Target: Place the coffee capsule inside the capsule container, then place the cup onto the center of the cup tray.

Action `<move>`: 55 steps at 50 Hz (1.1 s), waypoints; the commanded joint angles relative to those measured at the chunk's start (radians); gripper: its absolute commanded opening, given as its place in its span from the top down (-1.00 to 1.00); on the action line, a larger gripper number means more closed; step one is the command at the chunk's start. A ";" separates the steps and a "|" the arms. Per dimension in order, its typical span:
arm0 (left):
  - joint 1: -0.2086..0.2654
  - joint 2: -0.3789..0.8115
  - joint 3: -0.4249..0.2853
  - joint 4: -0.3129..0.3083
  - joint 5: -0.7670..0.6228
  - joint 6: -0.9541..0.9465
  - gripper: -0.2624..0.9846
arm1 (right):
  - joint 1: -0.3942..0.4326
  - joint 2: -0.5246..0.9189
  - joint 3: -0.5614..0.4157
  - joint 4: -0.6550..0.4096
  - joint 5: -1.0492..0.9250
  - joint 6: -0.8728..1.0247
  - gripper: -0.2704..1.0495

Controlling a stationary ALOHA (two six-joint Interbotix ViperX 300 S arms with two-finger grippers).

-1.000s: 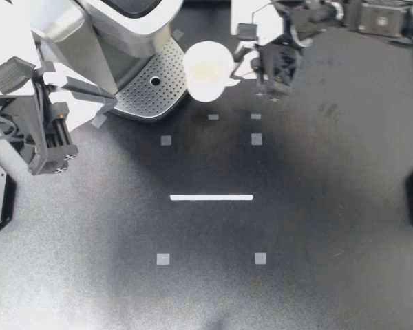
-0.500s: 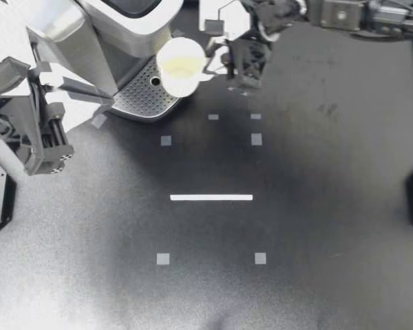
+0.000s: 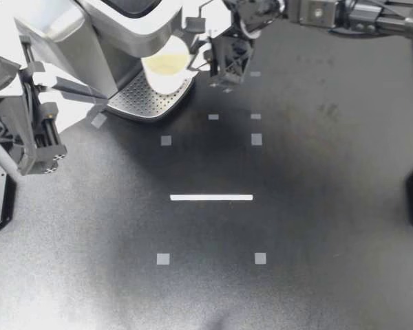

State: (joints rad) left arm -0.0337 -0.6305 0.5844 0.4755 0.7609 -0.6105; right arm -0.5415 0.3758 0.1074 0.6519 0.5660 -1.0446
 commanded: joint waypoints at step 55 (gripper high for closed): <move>0.005 -0.011 -0.021 0.104 -0.025 -0.028 0.37 | 0.006 -0.146 0.095 0.005 -0.044 0.011 -0.31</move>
State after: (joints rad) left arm -0.0322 -0.6320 0.5860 0.5476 0.7532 -0.6351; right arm -0.5338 0.3129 0.1825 0.6519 0.5415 -1.0308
